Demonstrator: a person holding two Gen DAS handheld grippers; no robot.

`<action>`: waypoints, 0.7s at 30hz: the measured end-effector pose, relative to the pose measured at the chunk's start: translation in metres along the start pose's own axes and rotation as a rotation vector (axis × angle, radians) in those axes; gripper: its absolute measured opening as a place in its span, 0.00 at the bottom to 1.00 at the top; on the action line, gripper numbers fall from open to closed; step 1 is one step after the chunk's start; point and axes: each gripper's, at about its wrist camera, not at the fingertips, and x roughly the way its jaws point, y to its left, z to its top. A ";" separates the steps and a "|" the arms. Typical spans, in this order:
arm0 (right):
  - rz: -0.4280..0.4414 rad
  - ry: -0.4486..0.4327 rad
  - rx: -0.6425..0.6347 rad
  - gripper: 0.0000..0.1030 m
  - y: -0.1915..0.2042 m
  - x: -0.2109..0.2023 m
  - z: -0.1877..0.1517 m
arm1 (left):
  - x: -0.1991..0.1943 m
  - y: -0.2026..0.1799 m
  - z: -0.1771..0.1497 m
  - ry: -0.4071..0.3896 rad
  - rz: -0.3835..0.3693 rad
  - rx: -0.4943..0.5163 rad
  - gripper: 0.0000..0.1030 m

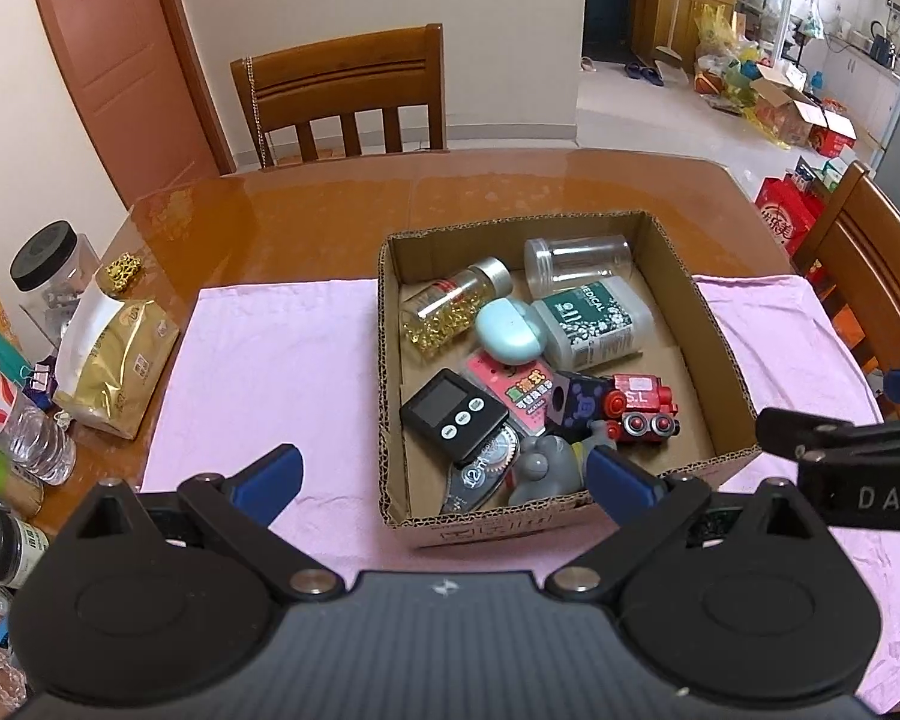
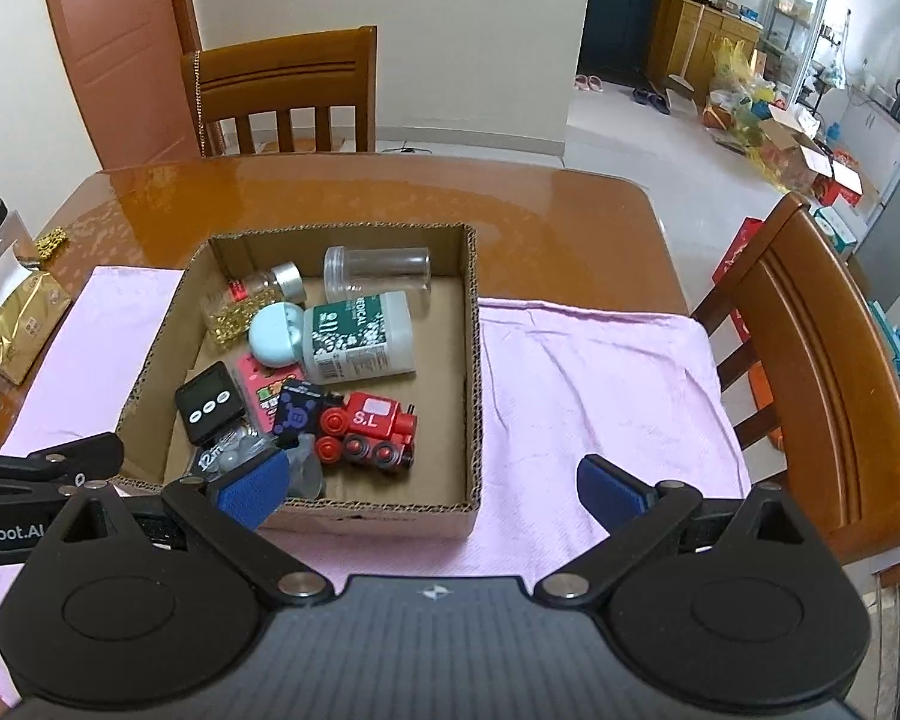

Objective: Organize rigid objects

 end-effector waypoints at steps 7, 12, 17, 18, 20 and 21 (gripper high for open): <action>0.005 0.003 -0.001 1.00 0.006 -0.003 -0.003 | -0.005 0.005 -0.001 -0.012 0.008 -0.017 0.97; 0.011 0.002 0.000 1.00 0.006 -0.004 -0.004 | -0.005 0.006 -0.003 -0.003 0.011 -0.020 0.97; 0.012 0.003 0.001 1.00 0.008 -0.004 -0.003 | -0.005 0.007 -0.003 0.001 0.007 -0.020 0.97; 0.011 0.003 0.001 1.00 0.008 -0.003 -0.003 | -0.005 0.007 -0.003 0.002 0.007 -0.020 0.97; 0.011 0.003 0.002 1.00 0.008 -0.003 -0.003 | -0.005 0.007 -0.002 0.001 0.004 -0.022 0.97; 0.011 0.001 0.003 1.00 0.008 -0.004 -0.003 | -0.005 0.007 -0.002 0.000 0.004 -0.023 0.97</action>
